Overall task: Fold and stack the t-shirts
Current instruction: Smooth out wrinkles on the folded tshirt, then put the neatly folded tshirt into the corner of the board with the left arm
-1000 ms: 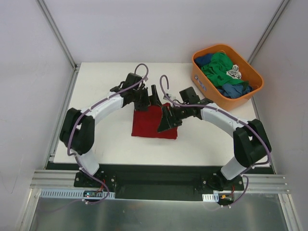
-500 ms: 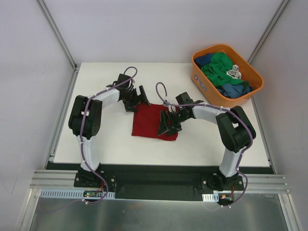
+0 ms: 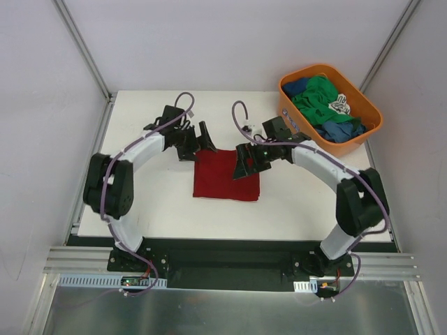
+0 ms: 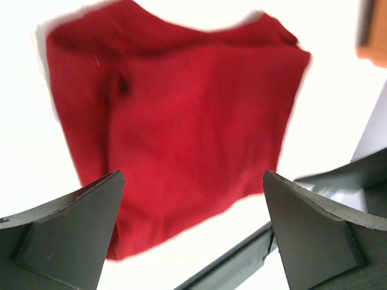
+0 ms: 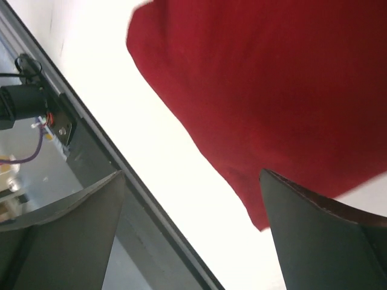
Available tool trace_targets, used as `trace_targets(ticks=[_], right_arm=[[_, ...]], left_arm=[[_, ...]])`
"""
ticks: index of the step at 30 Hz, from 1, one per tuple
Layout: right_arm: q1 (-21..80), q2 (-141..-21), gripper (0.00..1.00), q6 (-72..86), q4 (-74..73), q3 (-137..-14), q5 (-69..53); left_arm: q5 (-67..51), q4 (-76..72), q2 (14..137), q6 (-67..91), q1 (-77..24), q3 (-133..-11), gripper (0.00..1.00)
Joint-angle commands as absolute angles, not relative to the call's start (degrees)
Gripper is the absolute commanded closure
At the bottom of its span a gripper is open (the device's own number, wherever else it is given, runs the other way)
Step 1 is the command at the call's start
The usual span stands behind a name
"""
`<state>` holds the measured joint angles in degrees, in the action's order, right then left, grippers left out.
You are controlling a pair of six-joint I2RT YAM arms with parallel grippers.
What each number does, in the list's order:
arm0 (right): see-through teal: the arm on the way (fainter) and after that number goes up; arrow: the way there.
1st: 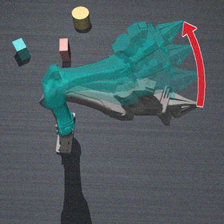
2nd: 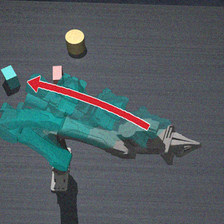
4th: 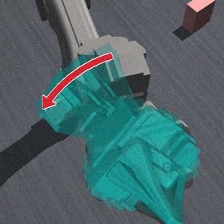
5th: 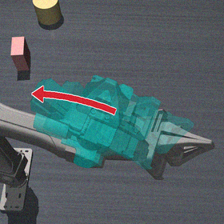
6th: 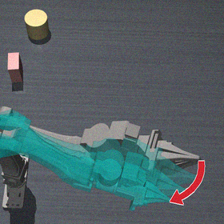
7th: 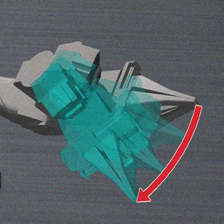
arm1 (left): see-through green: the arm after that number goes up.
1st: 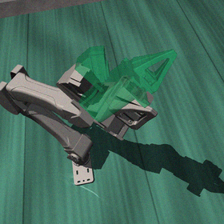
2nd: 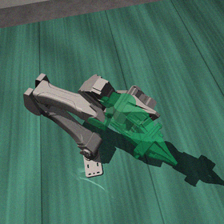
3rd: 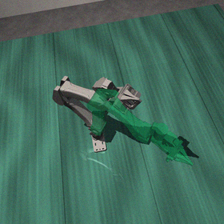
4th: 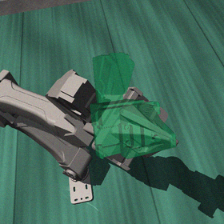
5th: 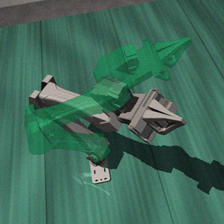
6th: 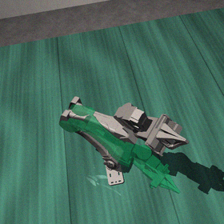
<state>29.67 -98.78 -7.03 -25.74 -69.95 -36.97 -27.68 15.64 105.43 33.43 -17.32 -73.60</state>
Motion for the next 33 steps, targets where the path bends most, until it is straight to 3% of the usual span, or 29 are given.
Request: trace_targets(ticks=[1,5,10,17,21,22,24,25,28,33], right_arm=[[28.5,-86.5,0.03,-9.9,-27.3,-70.4,-29.4],[26.2,-77.2,0.03,-8.9,-23.2,-65.5,-19.5],[23.2,-66.7,0.04,-9.0,-21.7,-61.7,-14.6],[22.7,-63.0,0.04,-8.8,-26.8,-60.9,-10.0],[22.6,-61.2,0.03,-9.1,-28.3,-60.3,-7.7],[22.5,-60.9,0.03,-9.3,-28.5,-60.3,-7.3],[22.3,-60.1,0.03,-9.9,-28.9,-60.2,-6.6],[22.2,-59.9,0.04,-10.1,-29.0,-60.1,-6.3],[21.9,-59.2,0.03,-10.9,-29.2,-60.1,-4.9],[21.4,-58.4,0.04,-11.3,-29.4,-59.9,-3.3]], left_arm=[[-23.6,19.2,93.6,29.8,-17.9,-69.3,0.00],[-18.4,23.1,92.3,26.9,-17.9,-67.3,0.01],[-19.9,26.4,96.8,26.1,-18.0,-68.9,0.01],[-18.6,27.9,105.2,25.6,-20.6,-73.6,0.05],[-12.2,30.7,109.0,26.4,-22.5,-75.8,0.19],[-10.6,31.4,110.0,26.5,-23.0,-76.7,0.33],[-8.1,33.4,110.7,27.0,-24.4,-77.4,0.49],[-6.7,33.7,111.3,27.0,-24.7,-78.0,0.66],[-1.4,35.5,111.5,28.2,-24.8,-79.4,1.00],[4.8,39.0,112.1,27.5,-21.7,-83.5,1.00]])
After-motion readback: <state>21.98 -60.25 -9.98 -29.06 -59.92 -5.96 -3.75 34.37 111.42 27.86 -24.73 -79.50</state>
